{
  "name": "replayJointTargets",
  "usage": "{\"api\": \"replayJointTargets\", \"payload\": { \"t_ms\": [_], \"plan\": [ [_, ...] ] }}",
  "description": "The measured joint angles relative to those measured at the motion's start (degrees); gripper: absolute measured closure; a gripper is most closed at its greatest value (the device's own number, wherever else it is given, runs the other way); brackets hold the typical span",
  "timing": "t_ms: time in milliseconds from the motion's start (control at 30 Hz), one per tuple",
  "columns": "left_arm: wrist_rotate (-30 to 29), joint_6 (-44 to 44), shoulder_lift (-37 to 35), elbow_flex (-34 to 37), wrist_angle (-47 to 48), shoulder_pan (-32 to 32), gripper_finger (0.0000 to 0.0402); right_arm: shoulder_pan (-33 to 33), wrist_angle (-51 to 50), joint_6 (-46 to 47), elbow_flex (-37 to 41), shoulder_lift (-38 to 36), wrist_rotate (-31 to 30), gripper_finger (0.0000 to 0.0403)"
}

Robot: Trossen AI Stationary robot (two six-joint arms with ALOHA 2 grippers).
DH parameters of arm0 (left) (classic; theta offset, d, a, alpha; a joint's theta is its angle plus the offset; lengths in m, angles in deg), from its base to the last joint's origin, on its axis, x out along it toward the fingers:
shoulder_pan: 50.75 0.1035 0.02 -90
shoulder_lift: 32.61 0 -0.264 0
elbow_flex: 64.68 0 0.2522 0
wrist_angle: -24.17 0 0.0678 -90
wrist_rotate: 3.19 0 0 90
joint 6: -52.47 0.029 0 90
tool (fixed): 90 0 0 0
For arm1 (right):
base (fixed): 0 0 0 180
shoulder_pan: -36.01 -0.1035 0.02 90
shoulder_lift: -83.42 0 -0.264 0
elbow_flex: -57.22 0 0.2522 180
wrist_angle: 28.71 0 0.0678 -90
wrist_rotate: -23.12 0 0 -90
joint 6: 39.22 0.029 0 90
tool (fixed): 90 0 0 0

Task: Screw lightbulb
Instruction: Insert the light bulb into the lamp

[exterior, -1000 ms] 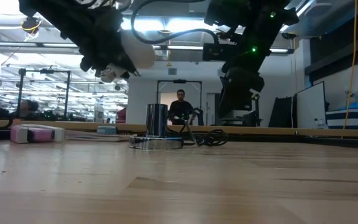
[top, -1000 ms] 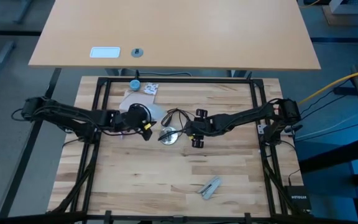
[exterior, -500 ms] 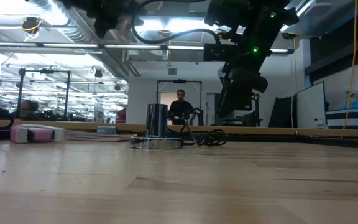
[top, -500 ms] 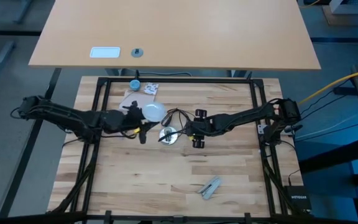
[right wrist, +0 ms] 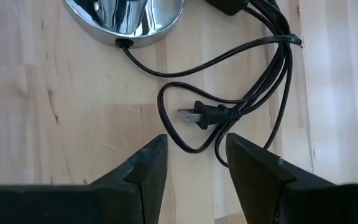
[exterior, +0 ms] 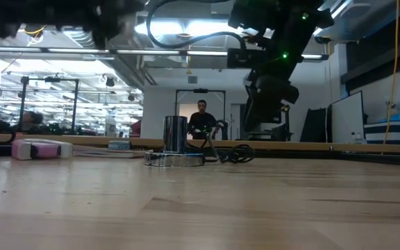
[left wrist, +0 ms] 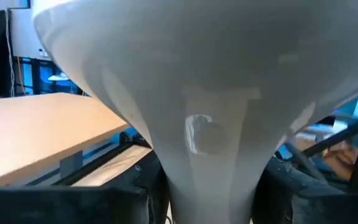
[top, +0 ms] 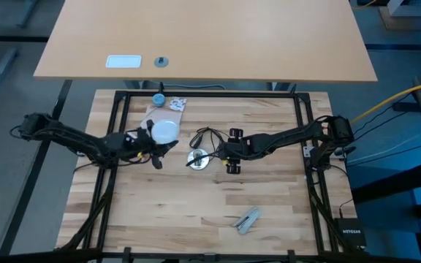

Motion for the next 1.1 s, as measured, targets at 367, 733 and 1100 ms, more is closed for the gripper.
{"api": "replayJointTargets", "payload": {
  "t_ms": [367, 733, 1100],
  "plan": [
    [4.12, -5.25, 10.63, 6.45, -12.72, 3.62, 0.0246, 0.09, 20.58, -4.98, 0.0, 0.0, -1.03, 0.0236],
    [9.2, -7.66, 37.78, 3.38, -38.98, 7.12, 0.0245, 0.07, 28.51, -5.79, -0.02, 0.0, -2.6, 0.0236],
    [14.7, -8.65, 48.82, -4.96, -38.38, 8.12, 0.0245, 0.07, 30.12, -5.64, -0.02, 0.0, -7.12, 0.0236]
  ]
}}
